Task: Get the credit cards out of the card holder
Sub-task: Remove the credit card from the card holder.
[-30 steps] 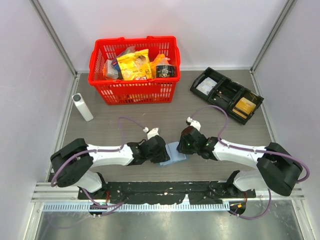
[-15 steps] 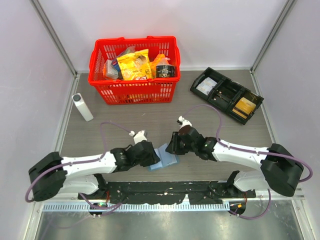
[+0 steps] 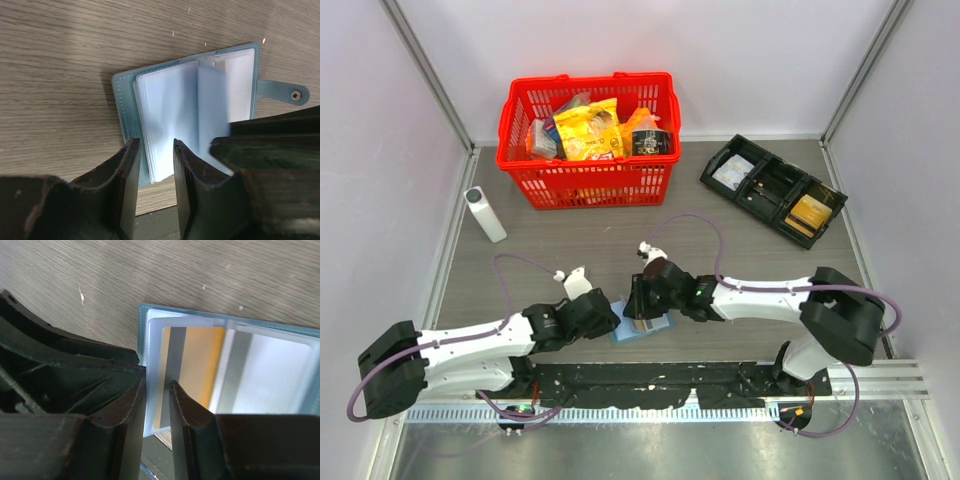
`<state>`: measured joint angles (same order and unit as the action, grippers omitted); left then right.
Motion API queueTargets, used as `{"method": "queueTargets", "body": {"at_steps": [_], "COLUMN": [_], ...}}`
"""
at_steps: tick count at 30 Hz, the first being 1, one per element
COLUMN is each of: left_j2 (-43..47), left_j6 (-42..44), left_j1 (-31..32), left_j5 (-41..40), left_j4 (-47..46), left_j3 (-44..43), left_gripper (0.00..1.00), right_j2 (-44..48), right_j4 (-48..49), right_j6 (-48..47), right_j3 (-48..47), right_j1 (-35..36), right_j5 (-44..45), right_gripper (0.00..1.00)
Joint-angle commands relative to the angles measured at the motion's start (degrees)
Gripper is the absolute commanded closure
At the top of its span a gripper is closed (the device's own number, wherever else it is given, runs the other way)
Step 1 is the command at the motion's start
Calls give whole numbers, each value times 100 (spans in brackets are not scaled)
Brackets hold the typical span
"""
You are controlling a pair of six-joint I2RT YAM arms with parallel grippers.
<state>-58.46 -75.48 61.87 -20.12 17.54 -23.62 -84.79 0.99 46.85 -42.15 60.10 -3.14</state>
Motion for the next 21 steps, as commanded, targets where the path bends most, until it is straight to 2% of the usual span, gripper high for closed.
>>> {"method": "queueTargets", "body": {"at_steps": [1,5,11,16,21], "left_j2": [352,800,1266,1162,600], "left_j6": [-230,-327,-266,95,341], "left_j1": [27,19,19,27,19], "left_j5": [-414,-545,-528,-134,219], "left_j4": [241,601,830,208,-373], "left_j3": [76,138,121,-20,-310], "left_gripper": [65,65,66,66,70], "right_j2": [-520,-775,-188,252,569], "right_j4": [182,24,-64,137,1086], "right_j6": [-88,-150,-299,-265,-19], "right_j3": [-478,-742,-576,-136,697], "right_j1": [283,459,433,266,-164], "right_j5": [-12,67,726,815,167], "right_gripper": [70,68,57,54,54]}}
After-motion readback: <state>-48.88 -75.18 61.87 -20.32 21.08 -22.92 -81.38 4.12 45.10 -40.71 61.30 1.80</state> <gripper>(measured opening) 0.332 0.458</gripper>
